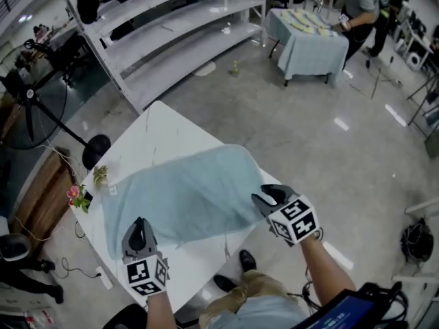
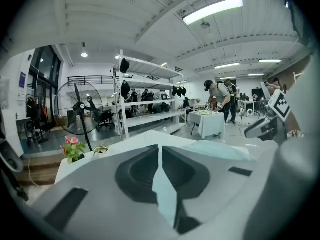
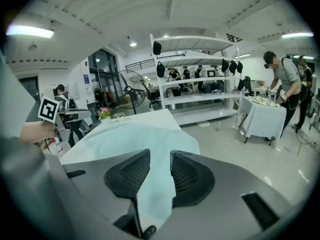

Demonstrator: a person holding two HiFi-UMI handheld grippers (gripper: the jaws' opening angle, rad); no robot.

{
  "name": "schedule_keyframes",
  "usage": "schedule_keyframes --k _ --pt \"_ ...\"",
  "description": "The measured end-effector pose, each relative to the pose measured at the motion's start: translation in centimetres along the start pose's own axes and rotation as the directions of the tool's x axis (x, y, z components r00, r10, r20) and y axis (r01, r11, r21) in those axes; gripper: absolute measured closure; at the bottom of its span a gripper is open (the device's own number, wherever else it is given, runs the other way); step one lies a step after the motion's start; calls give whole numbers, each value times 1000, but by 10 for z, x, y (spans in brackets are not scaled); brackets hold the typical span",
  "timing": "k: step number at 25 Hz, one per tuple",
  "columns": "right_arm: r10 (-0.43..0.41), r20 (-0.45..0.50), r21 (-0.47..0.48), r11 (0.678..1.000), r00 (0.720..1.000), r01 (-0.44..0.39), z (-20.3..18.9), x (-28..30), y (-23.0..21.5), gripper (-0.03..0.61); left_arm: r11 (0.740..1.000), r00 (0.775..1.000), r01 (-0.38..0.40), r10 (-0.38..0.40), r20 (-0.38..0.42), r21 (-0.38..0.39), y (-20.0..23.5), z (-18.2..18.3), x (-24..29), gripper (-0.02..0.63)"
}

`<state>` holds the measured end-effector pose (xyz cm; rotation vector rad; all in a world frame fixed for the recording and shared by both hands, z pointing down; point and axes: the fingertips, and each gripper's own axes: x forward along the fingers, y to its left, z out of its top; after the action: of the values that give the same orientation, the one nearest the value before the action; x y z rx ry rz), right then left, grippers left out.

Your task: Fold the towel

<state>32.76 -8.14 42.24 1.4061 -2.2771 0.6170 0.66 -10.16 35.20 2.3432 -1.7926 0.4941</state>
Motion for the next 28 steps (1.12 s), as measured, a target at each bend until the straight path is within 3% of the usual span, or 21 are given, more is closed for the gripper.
schedule_keyframes --k 7,14,19,20,22,23,28 --pt "-56 -42 49 997 998 58 -17 2 -52 433 1000 1000 0 0 12 21 -18 15 11 588" --pt "-77 -150 132 987 986 97 -71 29 -69 419 999 998 29 -28 -54 22 -21 -25 26 588" --pt "-118 -170 180 973 978 148 -75 40 -71 416 998 995 58 -57 -80 5 -9 -49 38 588" --pt "-117 -186 169 974 976 149 -75 43 -69 421 998 995 59 -59 -81 -1 -5 -52 39 588" --pt "-93 -225 146 981 970 128 -74 51 -62 518 998 995 61 -61 -78 -12 3 -55 41 588" --pt "-79 -238 148 982 968 116 -73 56 -58 533 998 995 62 -63 -74 -17 7 -56 42 588" --pt "-97 -179 213 968 979 135 -40 62 -47 540 997 996 67 -70 -50 -45 29 -54 41 588"
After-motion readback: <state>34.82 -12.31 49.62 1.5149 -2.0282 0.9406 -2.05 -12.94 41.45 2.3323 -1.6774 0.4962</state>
